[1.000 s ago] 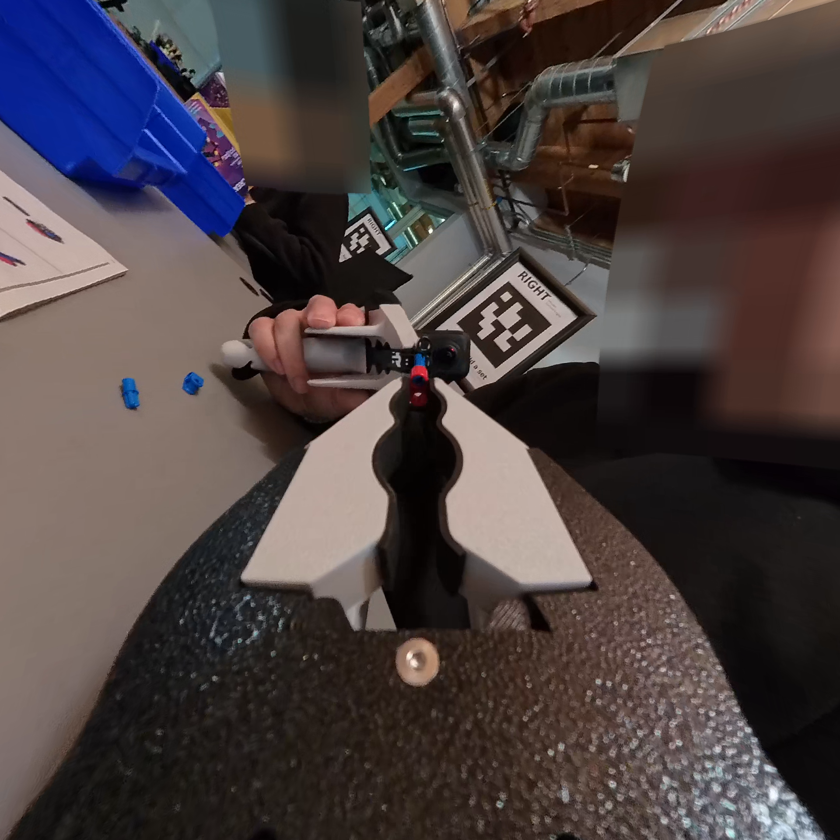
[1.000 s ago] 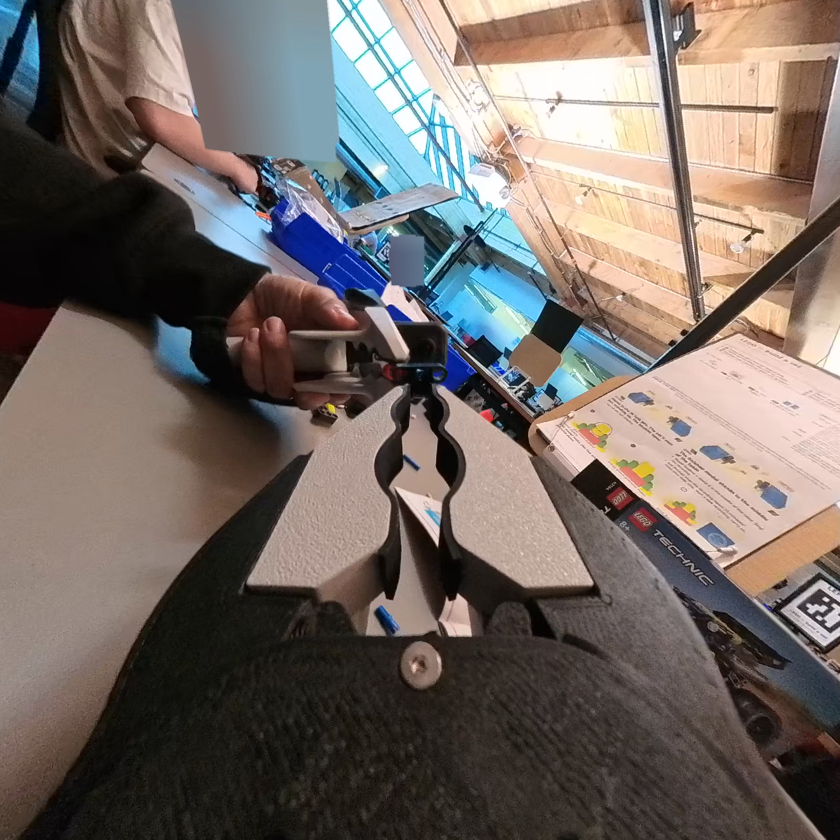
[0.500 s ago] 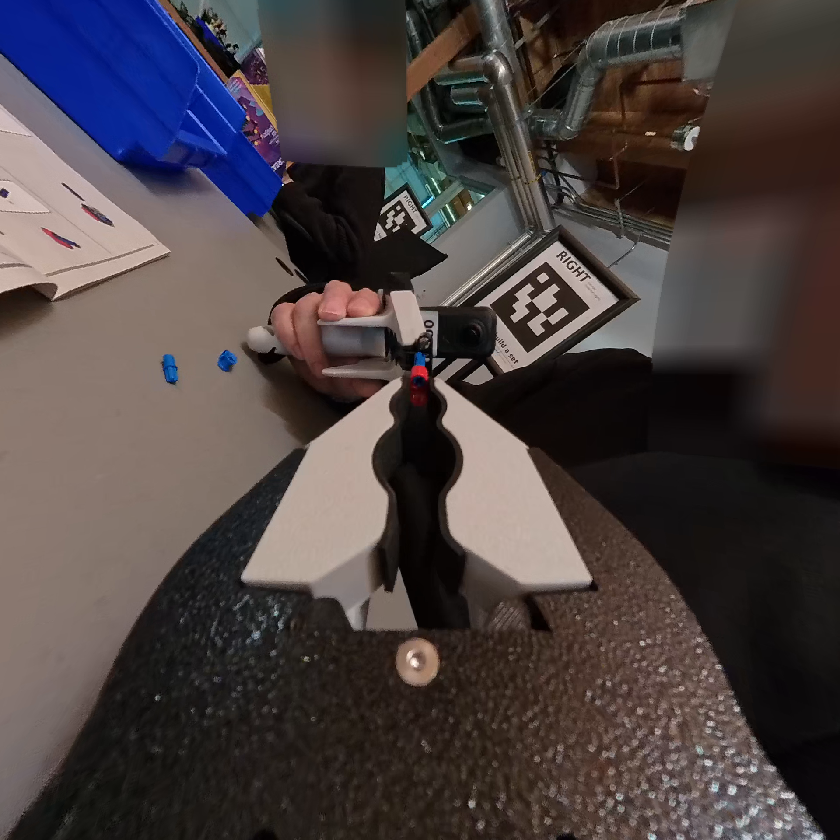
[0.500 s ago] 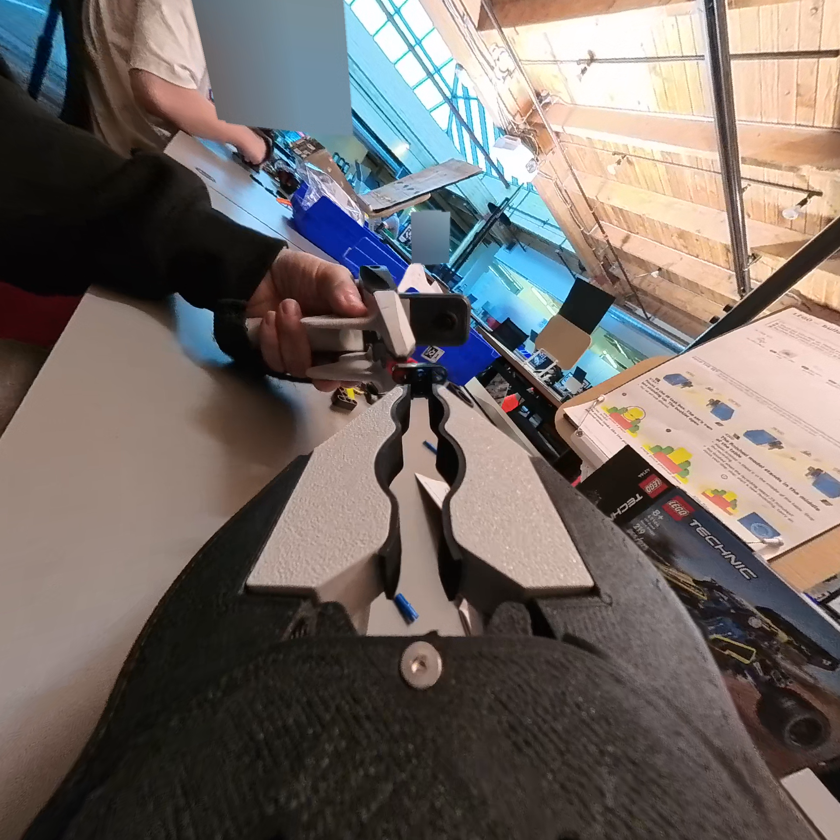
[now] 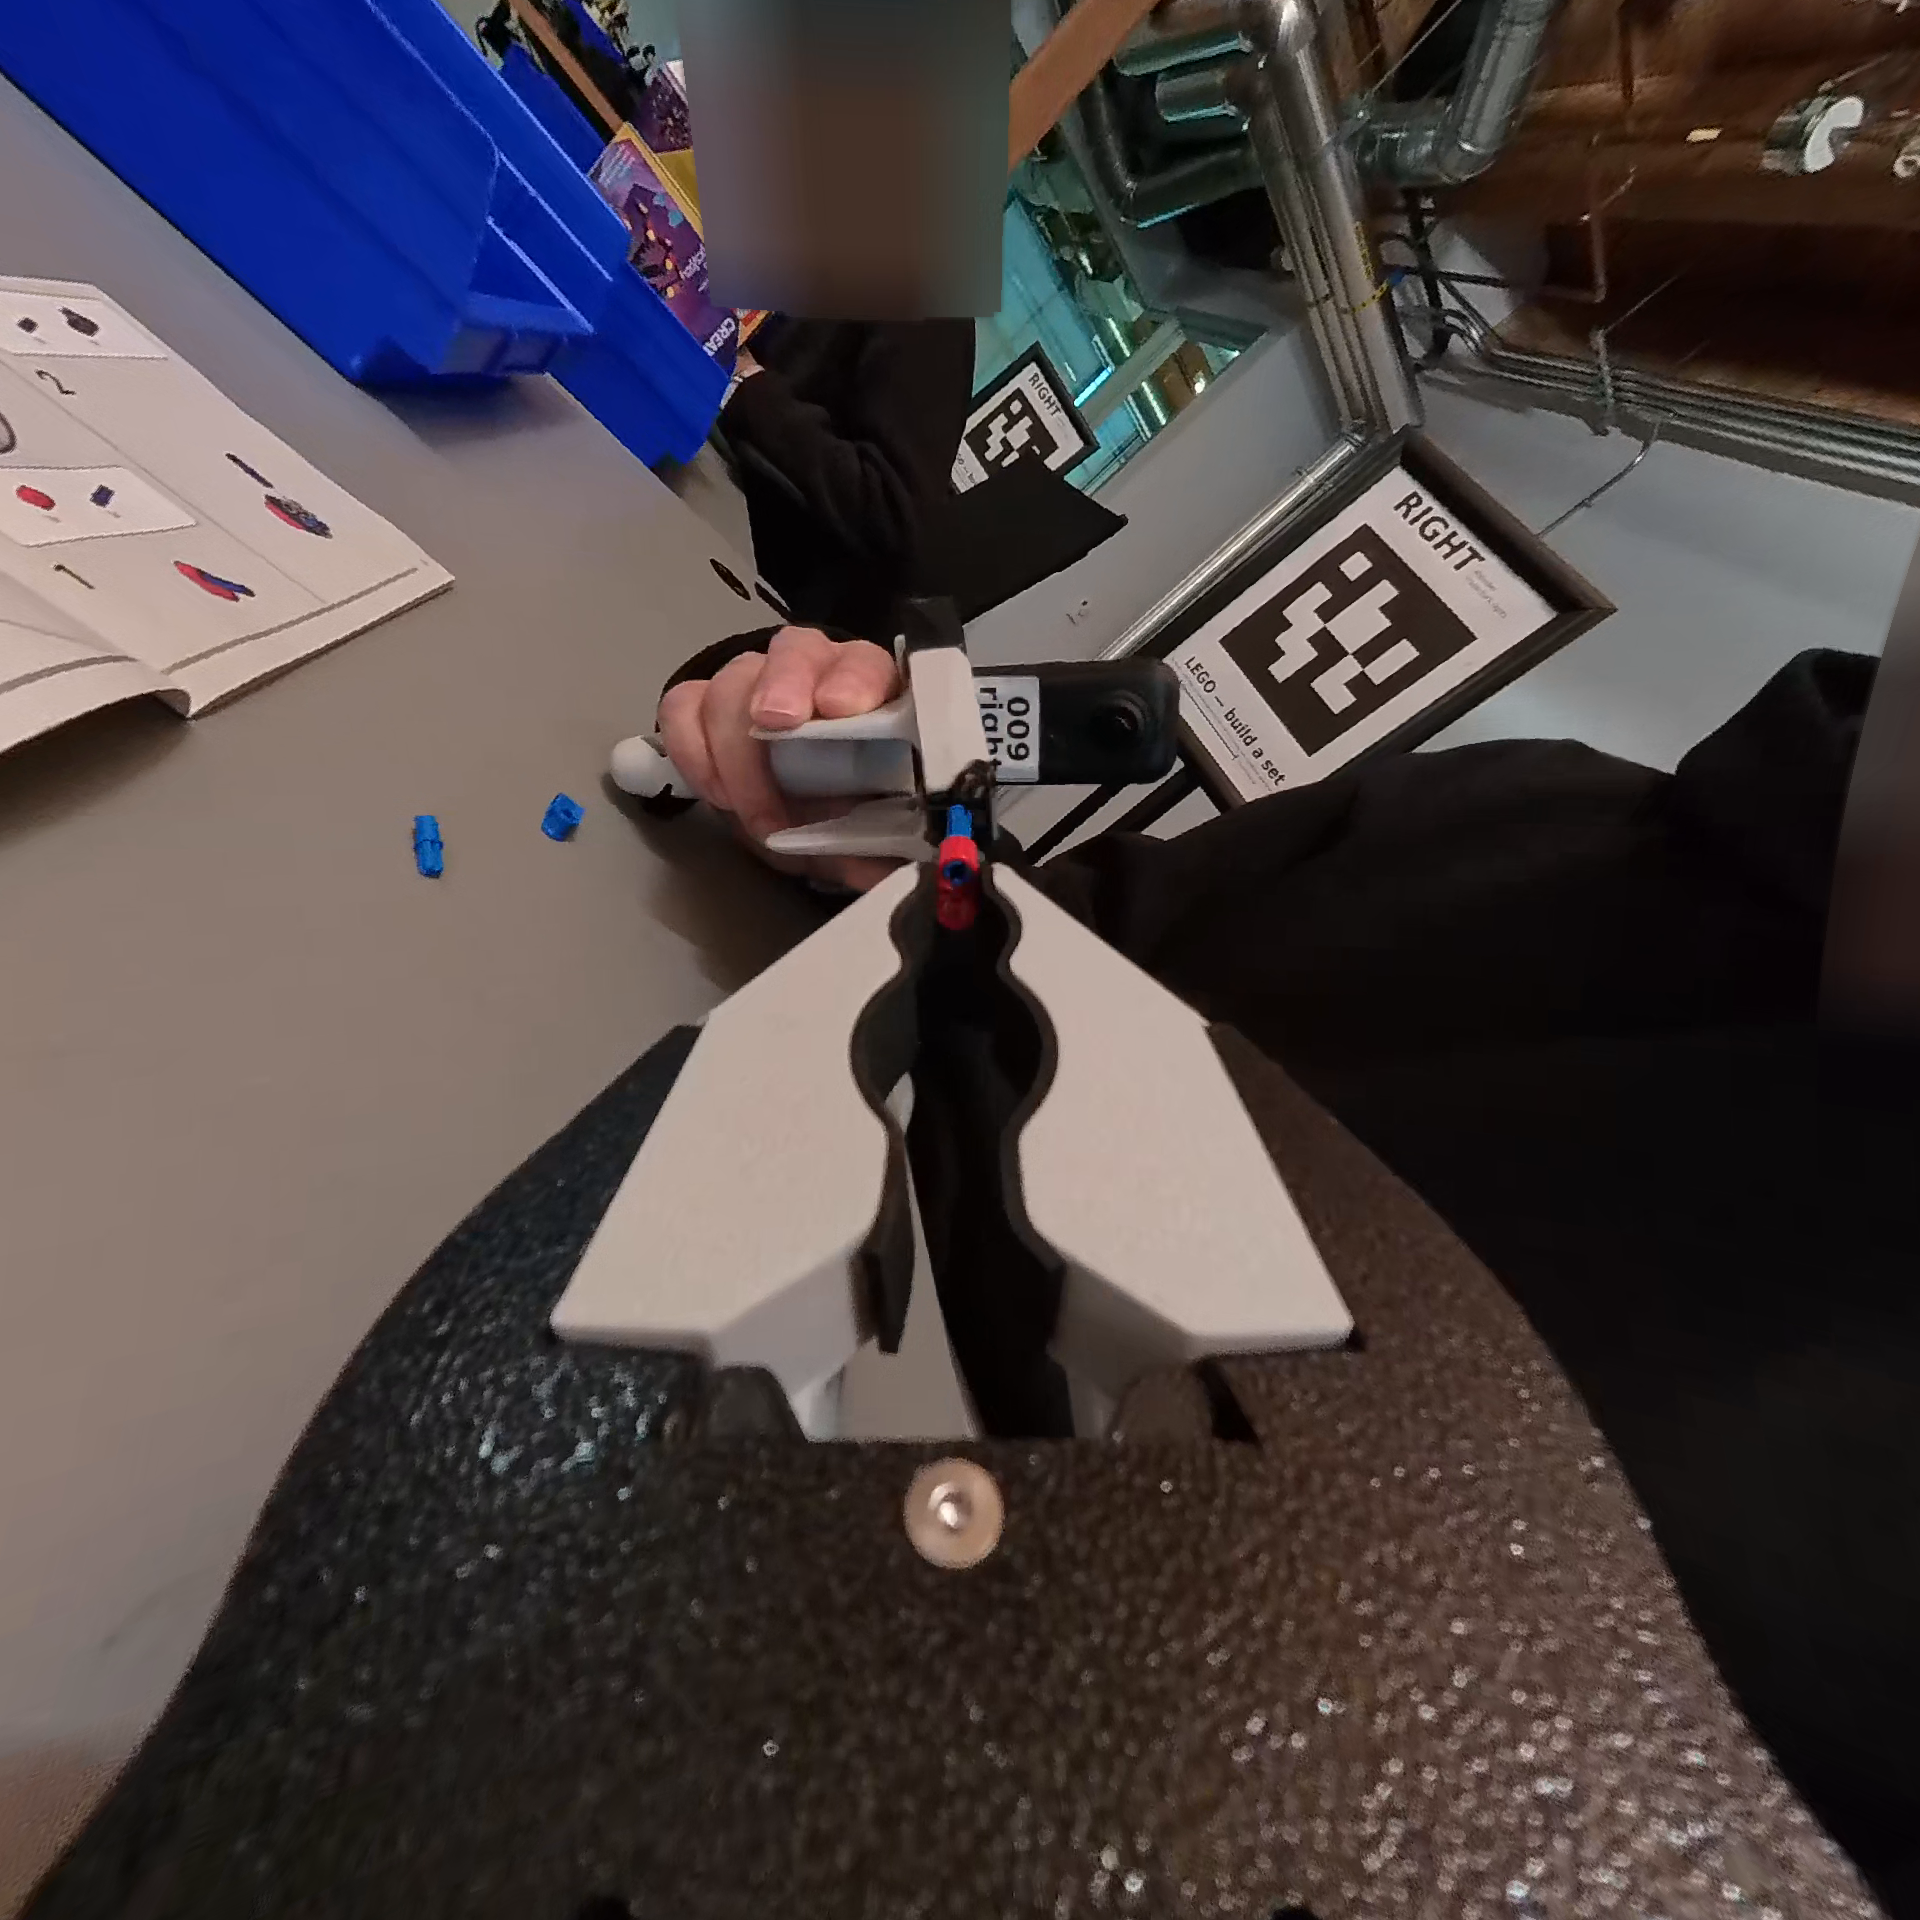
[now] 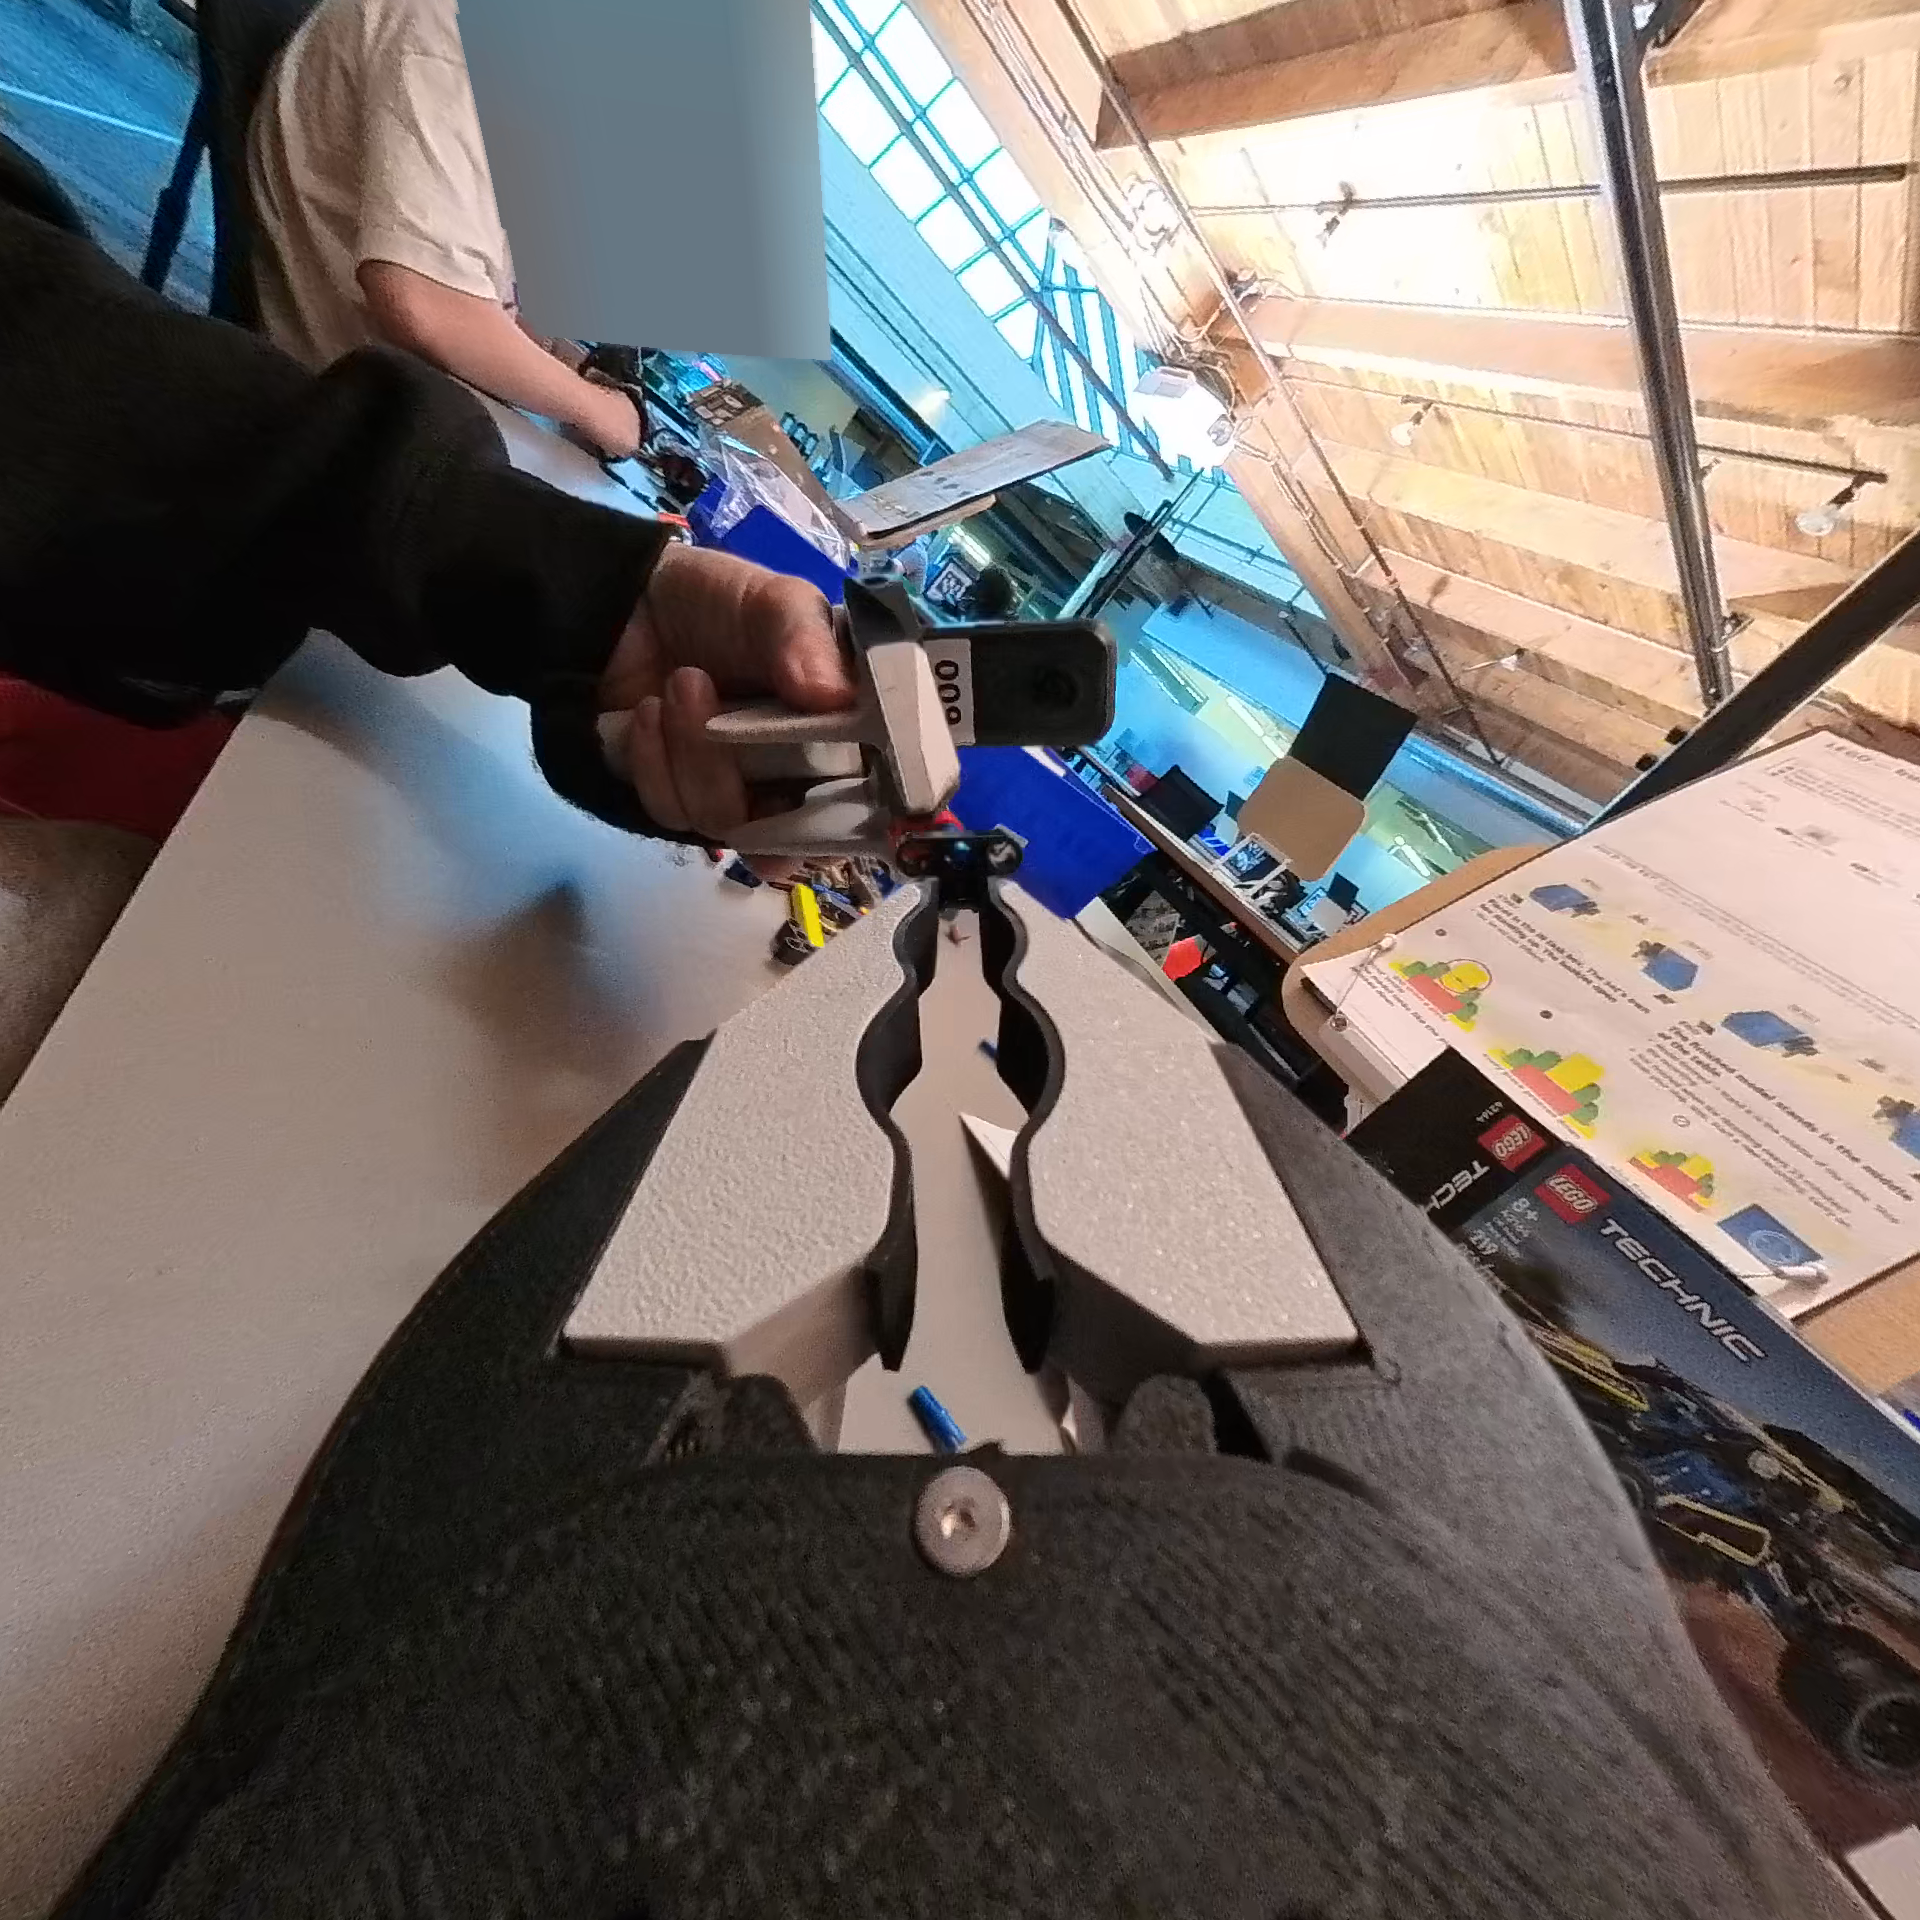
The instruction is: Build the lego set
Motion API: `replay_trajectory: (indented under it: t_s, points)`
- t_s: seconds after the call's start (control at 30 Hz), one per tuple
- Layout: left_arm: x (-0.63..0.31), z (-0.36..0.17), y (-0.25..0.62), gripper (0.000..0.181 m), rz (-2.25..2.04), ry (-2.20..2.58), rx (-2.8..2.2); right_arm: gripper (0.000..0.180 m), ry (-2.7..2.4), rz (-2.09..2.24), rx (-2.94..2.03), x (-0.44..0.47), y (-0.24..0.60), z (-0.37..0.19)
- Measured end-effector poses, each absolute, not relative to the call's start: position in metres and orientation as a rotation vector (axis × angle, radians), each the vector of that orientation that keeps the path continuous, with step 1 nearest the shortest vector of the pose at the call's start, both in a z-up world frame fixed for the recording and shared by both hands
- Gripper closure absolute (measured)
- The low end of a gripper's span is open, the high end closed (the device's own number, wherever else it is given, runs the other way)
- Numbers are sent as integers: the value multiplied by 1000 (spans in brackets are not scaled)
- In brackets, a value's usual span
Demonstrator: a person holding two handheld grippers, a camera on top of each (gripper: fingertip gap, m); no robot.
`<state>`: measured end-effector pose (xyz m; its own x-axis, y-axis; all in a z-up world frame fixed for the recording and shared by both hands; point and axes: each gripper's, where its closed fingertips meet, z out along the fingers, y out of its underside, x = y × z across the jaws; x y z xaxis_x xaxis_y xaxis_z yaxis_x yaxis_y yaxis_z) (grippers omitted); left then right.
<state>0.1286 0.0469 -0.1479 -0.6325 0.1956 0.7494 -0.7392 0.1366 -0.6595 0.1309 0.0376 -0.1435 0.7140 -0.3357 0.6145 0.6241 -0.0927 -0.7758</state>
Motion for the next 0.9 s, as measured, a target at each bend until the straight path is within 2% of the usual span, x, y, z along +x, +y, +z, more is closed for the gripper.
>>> replay_trajectory:
  t_s: [0.9]
  points:
    - [120,-145,46,176,1539,-1637,515,174,-245,-695,-1424,125,37,-141]
